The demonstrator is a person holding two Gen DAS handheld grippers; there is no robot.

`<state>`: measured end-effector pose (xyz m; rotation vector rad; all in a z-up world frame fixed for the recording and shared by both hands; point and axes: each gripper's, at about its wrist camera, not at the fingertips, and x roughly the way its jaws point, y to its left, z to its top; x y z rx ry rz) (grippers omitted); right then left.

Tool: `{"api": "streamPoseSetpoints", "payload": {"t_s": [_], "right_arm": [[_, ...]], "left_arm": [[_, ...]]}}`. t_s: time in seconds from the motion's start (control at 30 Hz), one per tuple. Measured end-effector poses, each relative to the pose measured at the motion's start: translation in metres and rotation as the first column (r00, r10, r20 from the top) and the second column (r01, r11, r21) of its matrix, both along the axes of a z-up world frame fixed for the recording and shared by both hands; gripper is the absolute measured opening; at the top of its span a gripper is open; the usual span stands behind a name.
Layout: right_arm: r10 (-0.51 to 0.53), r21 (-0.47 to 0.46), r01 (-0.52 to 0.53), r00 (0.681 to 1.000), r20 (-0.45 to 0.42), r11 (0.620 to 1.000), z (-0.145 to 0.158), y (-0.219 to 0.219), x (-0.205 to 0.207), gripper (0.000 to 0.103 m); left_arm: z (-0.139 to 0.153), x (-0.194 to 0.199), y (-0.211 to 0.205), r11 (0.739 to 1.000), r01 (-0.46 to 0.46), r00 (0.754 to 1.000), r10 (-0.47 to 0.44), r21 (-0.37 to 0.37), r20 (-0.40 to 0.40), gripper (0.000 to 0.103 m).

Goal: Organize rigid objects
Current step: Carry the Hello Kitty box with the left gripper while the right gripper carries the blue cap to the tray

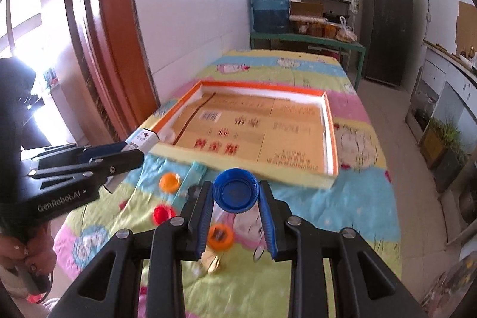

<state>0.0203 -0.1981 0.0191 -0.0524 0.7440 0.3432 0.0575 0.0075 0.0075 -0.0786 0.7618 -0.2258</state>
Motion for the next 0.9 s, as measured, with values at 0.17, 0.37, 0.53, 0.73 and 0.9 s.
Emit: {"api": "streamPoseSetpoints", "payload": {"t_s": [0.17, 0.37, 0.53, 0.73, 0.9], "right_arm": [[-0.013, -0.001, 0.013, 1.0, 0.016, 1.0, 0.006, -0.004, 0.012, 0.03], [-0.019, -0.005, 0.019, 1.0, -0.005, 1.0, -0.001, -0.007, 0.017, 0.03], [-0.033, -0.01, 0.033, 0.999, -0.022, 0.999, -0.008, -0.01, 0.022, 0.03], [-0.039, -0.017, 0.039, 0.999, -0.024, 0.999, -0.008, -0.014, 0.022, 0.03], [-0.041, -0.016, 0.041, 0.998, -0.044, 0.999, -0.015, -0.015, 0.02, 0.03]], "left_arm": [[0.014, 0.017, 0.013, 1.0, -0.03, 0.999, 0.03, -0.001, 0.027, 0.026], [0.009, 0.021, 0.015, 1.0, -0.021, 1.0, 0.021, -0.007, 0.02, 0.026], [0.002, 0.022, 0.006, 1.0, 0.0, 1.0, 0.0, -0.008, 0.006, 0.026], [0.001, 0.021, 0.001, 1.0, 0.014, 1.0, -0.014, -0.012, 0.007, 0.026], [-0.006, 0.016, 0.001, 1.0, 0.022, 1.0, -0.022, -0.013, -0.015, 0.026]]}}
